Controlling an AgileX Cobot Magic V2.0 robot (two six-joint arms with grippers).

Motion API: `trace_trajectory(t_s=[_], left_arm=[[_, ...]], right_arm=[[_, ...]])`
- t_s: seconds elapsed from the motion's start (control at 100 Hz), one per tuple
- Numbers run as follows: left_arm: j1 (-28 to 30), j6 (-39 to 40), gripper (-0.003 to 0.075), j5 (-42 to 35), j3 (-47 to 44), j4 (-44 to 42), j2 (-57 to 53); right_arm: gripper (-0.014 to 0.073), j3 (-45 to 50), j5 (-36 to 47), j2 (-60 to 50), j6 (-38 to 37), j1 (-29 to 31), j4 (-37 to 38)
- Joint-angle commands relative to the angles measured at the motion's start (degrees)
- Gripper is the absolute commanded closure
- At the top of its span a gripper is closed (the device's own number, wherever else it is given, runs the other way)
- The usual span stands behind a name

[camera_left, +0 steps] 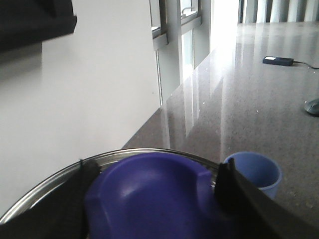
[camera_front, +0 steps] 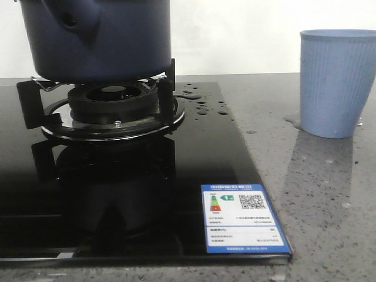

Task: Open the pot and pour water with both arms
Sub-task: 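Move the right gripper over to the light blue cup, then close the right gripper on the cup and lift it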

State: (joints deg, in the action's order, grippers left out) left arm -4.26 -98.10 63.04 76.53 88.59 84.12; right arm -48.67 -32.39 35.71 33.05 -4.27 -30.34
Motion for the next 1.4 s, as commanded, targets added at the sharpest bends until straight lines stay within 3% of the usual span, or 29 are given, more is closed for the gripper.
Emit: trace_trajectory(t_s=[0.0,0.19,0.29,0.42,0.53,0.66,1.07,1.39], left_arm=[[-0.2,2.8,0.0475,1.6,2.4,6.1,-4.7],[-0.2,3.1,0.0475,1.6,2.4,6.0,-9.4],[-0.2,3.1,0.0475,1.6,2.4,6.0,-11.1],[-0.2,3.1,0.0475,1.5,2.4,5.8,-11.9],[-0.2,3.1,0.0475,1.4,2.4,5.8,-12.0],[-0.2,4.6,0.0475,1.4,2.4,5.8,-12.0],[-0.2,5.9,0.0475,2.4,2.4,5.7,-12.0],[-0.2,5.9,0.0475,2.3,2.4,5.7,-12.0]], right_arm=[[-0.0062,3.2,7.8,0.3,0.6,0.2,0.7],[-0.0062,19.5,26.7,0.3,1.4,0.1,-0.1],[-0.0062,24.9,32.8,0.3,1.4,-2.1,-0.1],[-0.0062,25.7,34.0,0.3,1.4,-8.8,-0.1],[-0.0062,25.7,40.0,0.8,1.4,-14.6,-0.1],[-0.0062,25.7,46.3,2.9,1.4,-17.3,-0.1],[-0.0062,25.7,46.5,12.0,1.1,-17.3,-3.5],[-0.0062,25.2,54.1,20.6,-2.3,-17.3,-3.5]])
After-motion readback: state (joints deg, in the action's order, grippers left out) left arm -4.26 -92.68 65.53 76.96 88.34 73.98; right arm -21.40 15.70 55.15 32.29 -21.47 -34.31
